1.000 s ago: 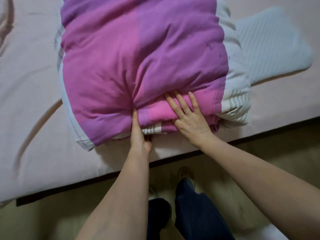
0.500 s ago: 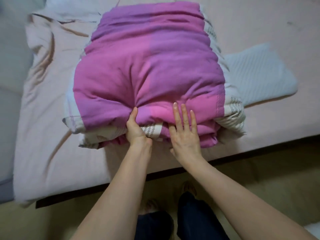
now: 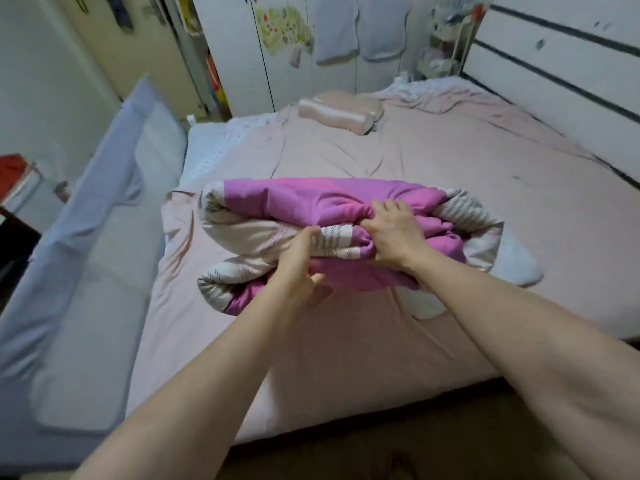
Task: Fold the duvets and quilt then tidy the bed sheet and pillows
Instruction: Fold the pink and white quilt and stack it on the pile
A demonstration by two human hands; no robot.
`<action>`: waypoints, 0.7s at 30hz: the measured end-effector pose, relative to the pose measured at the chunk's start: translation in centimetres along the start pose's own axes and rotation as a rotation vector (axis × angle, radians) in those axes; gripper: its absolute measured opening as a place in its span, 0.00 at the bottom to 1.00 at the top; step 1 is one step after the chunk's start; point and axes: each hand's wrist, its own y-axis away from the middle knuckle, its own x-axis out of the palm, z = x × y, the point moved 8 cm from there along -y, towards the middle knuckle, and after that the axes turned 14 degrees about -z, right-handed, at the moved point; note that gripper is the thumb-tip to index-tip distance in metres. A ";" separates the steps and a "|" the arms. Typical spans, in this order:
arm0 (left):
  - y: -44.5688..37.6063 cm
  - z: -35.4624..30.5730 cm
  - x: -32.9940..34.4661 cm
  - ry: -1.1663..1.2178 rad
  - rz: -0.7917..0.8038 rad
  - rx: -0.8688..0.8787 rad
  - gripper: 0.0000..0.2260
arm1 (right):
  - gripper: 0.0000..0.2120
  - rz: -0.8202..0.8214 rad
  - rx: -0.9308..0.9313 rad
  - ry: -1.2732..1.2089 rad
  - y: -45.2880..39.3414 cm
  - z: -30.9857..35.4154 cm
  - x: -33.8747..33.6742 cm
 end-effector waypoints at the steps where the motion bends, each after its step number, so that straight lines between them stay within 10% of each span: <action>1: 0.0 -1.0 -1.2 -0.154 -0.020 0.191 0.19 | 0.18 0.017 0.003 -0.001 -1.2 -0.2 -0.3; 5: 3.5 -4.3 -2.8 -0.953 -0.176 1.370 0.26 | 0.19 0.062 -0.022 -0.010 -6.0 -0.9 -1.4; 7: 3.9 -6.0 -2.1 -1.173 -0.309 1.693 0.35 | 0.20 0.070 -0.058 -0.003 -8.6 -1.1 -1.4; 12: -2.4 -10.4 1.4 -1.711 -0.289 1.545 0.58 | 0.21 0.091 -0.159 0.006 -11.7 -2.1 -0.2; 21: -8.8 -20.0 8.9 -1.893 -0.302 1.548 0.43 | 0.26 0.068 -0.311 -0.120 -19.3 -7.4 1.8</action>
